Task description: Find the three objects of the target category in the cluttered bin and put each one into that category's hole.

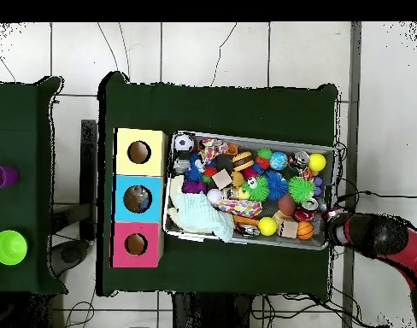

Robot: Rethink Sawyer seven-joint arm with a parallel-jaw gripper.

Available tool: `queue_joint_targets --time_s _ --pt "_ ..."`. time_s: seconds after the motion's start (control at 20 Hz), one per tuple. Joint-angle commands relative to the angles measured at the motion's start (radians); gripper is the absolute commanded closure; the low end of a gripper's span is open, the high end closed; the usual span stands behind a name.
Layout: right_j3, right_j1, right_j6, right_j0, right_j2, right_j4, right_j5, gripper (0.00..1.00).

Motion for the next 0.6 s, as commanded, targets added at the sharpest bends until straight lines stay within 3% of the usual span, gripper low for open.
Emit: queue_joint_targets --time_s 0.05,0.6 --pt "-0.086 0.035 -0.248 0.003 0.073 -0.049 -0.013 0.0" --pt "-0.144 0.014 -0.219 0.014 0.054 -0.067 -0.044 0.0"
